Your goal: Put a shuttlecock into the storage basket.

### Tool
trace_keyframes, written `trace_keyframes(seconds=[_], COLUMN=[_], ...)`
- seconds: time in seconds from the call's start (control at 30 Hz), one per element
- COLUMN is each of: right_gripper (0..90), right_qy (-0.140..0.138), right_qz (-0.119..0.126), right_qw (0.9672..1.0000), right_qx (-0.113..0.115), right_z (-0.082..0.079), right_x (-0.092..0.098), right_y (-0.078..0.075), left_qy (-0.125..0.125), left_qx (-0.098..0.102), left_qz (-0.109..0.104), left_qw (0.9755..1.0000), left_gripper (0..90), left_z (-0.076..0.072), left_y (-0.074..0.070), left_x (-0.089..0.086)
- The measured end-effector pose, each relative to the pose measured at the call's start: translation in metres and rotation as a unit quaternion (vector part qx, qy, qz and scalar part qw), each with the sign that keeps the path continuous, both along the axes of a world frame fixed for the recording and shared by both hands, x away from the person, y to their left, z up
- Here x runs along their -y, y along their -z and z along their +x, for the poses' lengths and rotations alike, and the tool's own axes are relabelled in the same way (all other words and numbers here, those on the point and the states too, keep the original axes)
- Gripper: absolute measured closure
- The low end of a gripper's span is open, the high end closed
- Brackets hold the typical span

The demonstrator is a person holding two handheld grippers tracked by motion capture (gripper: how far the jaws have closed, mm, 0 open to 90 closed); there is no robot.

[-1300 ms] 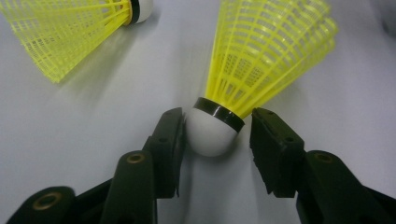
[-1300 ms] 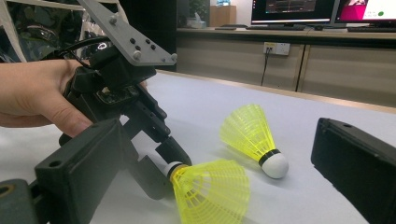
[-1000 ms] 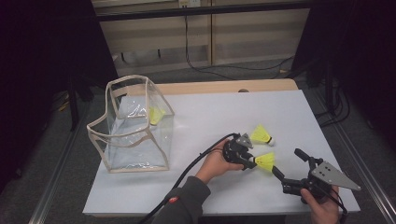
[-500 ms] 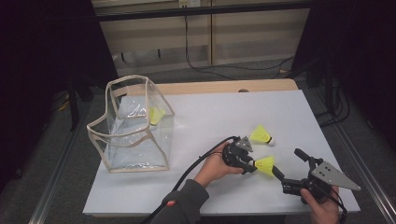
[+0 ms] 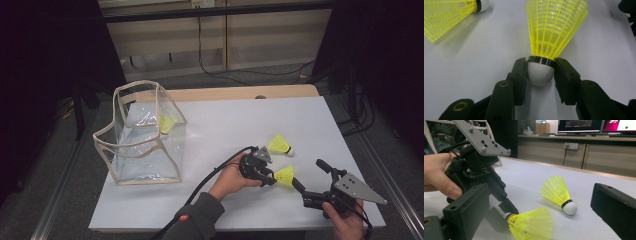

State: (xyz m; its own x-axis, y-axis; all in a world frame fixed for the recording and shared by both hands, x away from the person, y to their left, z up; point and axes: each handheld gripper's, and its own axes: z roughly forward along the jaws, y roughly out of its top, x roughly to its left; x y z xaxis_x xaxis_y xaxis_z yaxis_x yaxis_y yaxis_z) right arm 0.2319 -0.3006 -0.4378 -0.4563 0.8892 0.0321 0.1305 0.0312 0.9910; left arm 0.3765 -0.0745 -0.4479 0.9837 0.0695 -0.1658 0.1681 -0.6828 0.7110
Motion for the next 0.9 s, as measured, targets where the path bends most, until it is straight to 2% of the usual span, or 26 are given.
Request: trace_keyframes(seconds=[0.2, 0.4, 0.63, 0.9], right_gripper=[1.9, 1.9, 1.9, 1.9], right_qy=[0.000, 0.001, 0.001, 0.001], right_qz=[0.000, -0.001, -0.001, -0.003], right_qw=[1.0000, 1.0000, 1.0000, 1.0000], right_qx=[0.002, 0.001, 0.001, 0.001], right_z=[0.000, 0.000, 0.001, 0.000], right_x=[0.000, 0.000, 0.001, 0.000], right_y=[0.000, 0.000, 0.001, 0.001], left_qy=[-0.007, -0.011, -0.030, -0.052], left_qx=[-0.010, -0.016, -0.034, -0.044], left_qz=[0.000, 0.009, 0.010, 0.011], left_qw=[0.9999, 0.9998, 0.9989, 0.9976], left_gripper=[62.8, 63.0, 63.0, 63.1], left_z=[0.001, 0.002, 0.006, 0.010], left_y=[-0.011, -0.023, -0.037, -0.051], left_x=[-0.008, -0.018, -0.031, -0.046])
